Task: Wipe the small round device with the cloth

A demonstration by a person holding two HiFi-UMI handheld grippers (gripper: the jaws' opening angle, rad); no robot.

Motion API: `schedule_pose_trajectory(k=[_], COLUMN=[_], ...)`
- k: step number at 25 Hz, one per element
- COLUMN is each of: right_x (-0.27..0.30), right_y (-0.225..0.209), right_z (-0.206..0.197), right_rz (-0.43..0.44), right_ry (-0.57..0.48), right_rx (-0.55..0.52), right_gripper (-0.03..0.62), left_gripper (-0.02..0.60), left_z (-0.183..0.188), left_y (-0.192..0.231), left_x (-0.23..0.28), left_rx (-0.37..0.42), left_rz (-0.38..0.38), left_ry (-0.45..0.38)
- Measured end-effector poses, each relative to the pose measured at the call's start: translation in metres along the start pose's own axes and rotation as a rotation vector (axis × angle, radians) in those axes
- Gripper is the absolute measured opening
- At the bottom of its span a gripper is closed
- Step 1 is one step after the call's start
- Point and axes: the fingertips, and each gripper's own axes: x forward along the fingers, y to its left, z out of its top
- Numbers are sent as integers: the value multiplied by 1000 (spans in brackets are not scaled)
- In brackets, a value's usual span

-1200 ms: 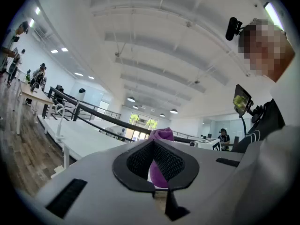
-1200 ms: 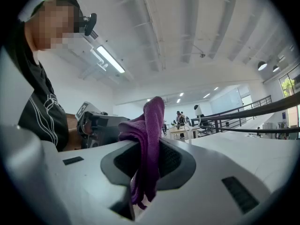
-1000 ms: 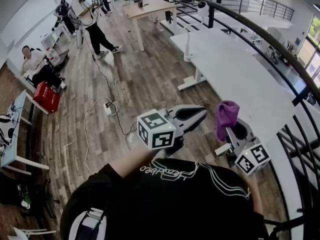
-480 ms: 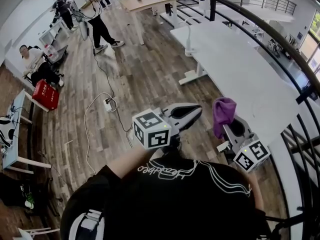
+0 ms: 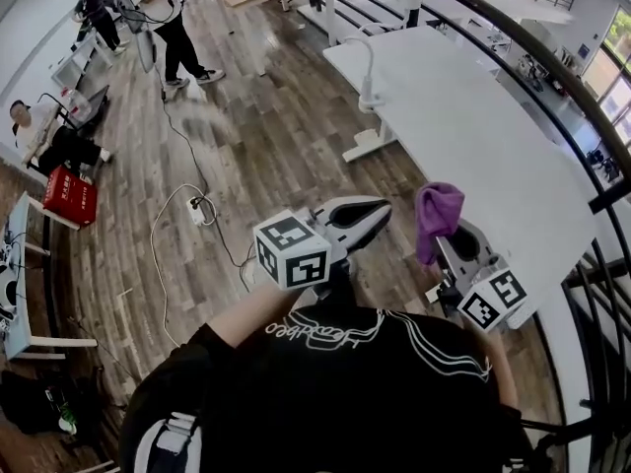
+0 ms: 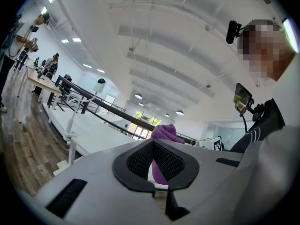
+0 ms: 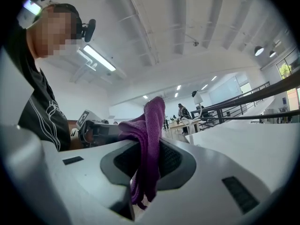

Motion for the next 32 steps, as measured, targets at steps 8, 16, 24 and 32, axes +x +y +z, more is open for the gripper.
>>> schedule_pose_trajectory(k=[8,16,24,32], right_x=[139,250,275,291], right_y=[-94,-166,-208,-260], right_z=[23,55,57,62], right_rz=[-67,-107,-151,-158], right_ry=[-21,-37,-48,-75], right_rx=[78,35,34,34], right_gripper=[67,66,66,66], left_gripper=[9,9,9,100], left_z=[63,114,135,168], left_y=[155,279,318,345], left_x=[33,61,83,116], left_rx=[33,88,181,271], left_rz=[-36,-38,-119,-190], left_ry=[35,73,117,119])
